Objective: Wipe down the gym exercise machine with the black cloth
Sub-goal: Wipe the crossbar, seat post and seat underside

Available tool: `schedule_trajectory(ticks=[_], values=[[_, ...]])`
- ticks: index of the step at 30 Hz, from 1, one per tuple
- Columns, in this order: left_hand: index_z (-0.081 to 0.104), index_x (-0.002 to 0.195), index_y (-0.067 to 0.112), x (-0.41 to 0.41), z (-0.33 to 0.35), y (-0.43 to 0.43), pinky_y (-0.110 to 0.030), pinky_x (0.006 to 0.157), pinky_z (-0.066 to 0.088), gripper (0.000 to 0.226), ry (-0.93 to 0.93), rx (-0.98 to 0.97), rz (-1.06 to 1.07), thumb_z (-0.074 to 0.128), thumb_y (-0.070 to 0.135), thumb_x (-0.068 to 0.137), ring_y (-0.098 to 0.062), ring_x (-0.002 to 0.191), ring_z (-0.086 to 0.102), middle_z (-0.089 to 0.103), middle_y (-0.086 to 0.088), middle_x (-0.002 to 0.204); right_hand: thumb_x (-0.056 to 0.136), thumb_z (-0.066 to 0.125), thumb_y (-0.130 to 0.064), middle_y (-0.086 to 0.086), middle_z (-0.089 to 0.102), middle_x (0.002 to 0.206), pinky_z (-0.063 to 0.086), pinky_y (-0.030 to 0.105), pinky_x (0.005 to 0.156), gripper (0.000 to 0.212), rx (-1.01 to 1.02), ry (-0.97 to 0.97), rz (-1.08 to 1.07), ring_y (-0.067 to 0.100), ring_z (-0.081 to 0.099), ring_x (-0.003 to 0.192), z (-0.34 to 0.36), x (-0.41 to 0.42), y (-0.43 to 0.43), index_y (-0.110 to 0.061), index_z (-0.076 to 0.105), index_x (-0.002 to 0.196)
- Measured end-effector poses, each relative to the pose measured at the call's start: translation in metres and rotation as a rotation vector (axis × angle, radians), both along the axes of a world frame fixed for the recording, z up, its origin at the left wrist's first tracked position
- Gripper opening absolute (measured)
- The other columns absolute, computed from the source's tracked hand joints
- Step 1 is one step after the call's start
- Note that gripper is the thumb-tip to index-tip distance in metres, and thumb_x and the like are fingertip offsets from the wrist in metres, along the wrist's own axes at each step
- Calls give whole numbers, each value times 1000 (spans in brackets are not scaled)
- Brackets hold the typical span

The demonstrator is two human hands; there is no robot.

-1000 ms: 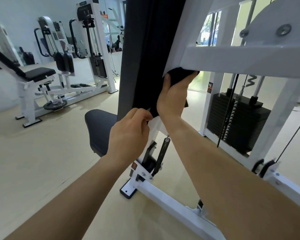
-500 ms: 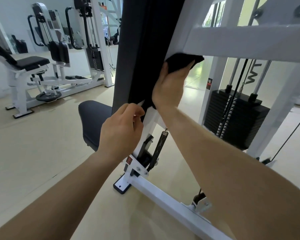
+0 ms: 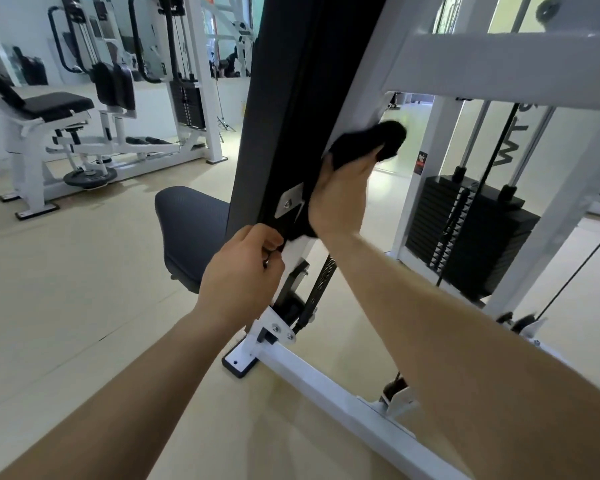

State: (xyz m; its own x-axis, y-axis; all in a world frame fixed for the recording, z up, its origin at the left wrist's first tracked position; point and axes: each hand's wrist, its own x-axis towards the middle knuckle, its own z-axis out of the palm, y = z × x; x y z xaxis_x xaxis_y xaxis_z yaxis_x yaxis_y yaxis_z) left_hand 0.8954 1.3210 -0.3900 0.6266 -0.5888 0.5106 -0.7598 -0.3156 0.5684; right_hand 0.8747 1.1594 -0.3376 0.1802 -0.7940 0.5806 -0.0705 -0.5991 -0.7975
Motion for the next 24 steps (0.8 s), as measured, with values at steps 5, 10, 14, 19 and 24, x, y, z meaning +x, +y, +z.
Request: schedule_trajectory(ticks=[5, 10, 14, 19, 24], values=[[65, 108, 24, -7, -13, 0, -38, 83, 56, 19, 141, -72, 9, 55, 17, 93, -7, 92, 63, 63, 12, 106, 103, 49, -31, 23, 28, 160, 35, 30, 110, 80, -114, -27, -131, 32, 41, 141, 26, 0, -2, 9, 1, 154], [64, 104, 27, -20, -50, -6, -38, 85, 54, 17, 261, -110, 18, 56, 18, 93, -2, 95, 61, 63, 15, 106, 105, 36, -41, 20, 52, 144, 28, 36, 119, 76, -201, 507, -214, 29, 47, 136, -64, 1, -3, 13, 9, 153], [63, 107, 27, -14, -54, -7, -39, 86, 53, 18, 245, -68, 24, 56, 18, 93, -5, 96, 60, 62, 13, 108, 101, 51, -28, 17, 69, 115, 45, 39, 96, 63, -398, 658, -304, 32, 63, 111, -82, -17, -10, 11, 33, 147], [63, 114, 23, -16, -34, -33, -40, 83, 54, 20, 147, -115, -15, 56, 20, 95, -12, 93, 62, 65, 11, 107, 102, 50, -23, 10, 64, 107, 50, 38, 69, 37, -444, 797, -18, 34, 65, 92, -72, -65, -31, -7, 47, 136], [62, 121, 17, -35, -20, -81, -16, 78, 50, 24, 401, -224, -113, 52, 26, 102, -5, 85, 61, 65, 8, 102, 94, 59, -22, 10, 66, 92, 50, 35, 70, 16, -270, 769, 253, 31, 64, 82, -47, -89, -38, -9, 62, 104]])
